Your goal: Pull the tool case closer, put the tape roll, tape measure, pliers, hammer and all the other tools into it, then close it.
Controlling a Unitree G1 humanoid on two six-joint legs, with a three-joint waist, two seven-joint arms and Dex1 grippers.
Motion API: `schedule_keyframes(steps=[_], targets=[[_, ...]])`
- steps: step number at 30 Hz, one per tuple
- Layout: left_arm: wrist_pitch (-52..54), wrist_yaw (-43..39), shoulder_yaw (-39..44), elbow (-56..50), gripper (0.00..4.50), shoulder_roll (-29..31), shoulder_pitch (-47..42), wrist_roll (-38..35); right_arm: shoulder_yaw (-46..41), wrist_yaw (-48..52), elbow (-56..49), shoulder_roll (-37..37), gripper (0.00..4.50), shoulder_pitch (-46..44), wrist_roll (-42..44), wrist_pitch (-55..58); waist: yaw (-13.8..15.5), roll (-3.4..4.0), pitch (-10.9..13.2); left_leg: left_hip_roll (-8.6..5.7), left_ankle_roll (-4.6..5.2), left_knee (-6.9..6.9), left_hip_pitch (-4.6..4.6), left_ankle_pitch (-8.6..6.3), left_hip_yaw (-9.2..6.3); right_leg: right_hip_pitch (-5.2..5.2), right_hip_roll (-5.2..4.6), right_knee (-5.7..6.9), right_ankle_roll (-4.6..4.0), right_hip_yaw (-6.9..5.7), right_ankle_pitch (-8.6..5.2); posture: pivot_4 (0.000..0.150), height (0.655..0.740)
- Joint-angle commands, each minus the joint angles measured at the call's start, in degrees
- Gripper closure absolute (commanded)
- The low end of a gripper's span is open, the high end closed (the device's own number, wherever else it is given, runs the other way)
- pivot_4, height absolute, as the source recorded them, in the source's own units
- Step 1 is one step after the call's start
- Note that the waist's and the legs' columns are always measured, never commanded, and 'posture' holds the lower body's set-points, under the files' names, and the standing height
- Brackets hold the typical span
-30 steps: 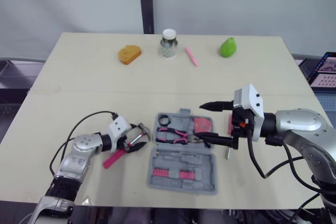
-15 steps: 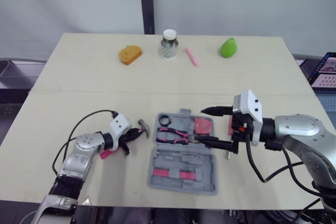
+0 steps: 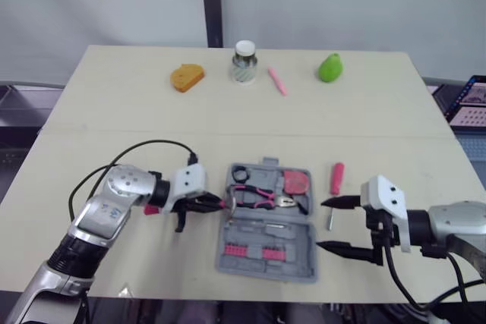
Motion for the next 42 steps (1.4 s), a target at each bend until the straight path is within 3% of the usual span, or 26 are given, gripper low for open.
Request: schedule_keyframes(steps=[1,12,23,42], targets=[[2.9,-0.1,-2.1,-3.2,4.45,0.0,-2.9,0.7,-3.2,1.5,-2.7,-1.1,0.0,1.3,0.6,-1.2,-0.1,-0.01,0.0,0.03,0.0,0.0,0.0,0.0,0.0,0.0,0.05,0.0,0.0,0.01,0.0,0.15,0.74],[19.6,5.6,-11.5,-11.1,4.45,-6.5,-8.7,2.4,-4.6,2.9,-2.4,-2.5,0.0,4.8,-0.3,-1.4,0.8,-0.04,0.0,0.04,0.05,0.14,-0.06,-0.03,-0.02,0.02,0.25,-0.1,0.01,0.48,0.01,0.15,0.74],[24.0,10.2,-24.3,-9.8,4.45,-12.9,-13.8,8.7,-4.9,2.8,-2.6,-3.0,0.0,5.2,-0.1,-0.7,1.6,-0.04,0.0,0.14,0.05,0.41,-0.18,-0.03,-0.07,0.04,0.42,-0.08,-0.01,0.61,0.02,0.15,0.74],[30.5,16.5,-30.4,-4.3,4.45,-24.8,-17.6,9.5,-6.7,2.4,-3.4,-2.8,0.0,6.7,-0.1,0.1,1.8,-0.03,0.0,0.08,0.12,0.83,-0.66,-0.07,-0.39,-0.03,0.48,-0.06,-0.01,0.57,0.02,0.15,0.74]])
